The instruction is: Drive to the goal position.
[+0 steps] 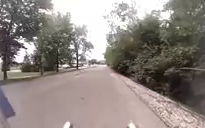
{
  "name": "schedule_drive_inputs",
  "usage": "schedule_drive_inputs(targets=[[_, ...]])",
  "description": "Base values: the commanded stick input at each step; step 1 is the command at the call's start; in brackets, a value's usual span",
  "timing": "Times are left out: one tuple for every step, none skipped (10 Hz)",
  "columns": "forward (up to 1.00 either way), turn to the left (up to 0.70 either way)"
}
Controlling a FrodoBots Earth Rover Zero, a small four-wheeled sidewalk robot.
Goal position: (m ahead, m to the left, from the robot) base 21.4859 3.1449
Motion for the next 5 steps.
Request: schedule_drive_inputs(targets=[[0.60,0.00],[0.60,0.00],[0.60,0.00],[0.60,0.00],[0.60,0.00]])
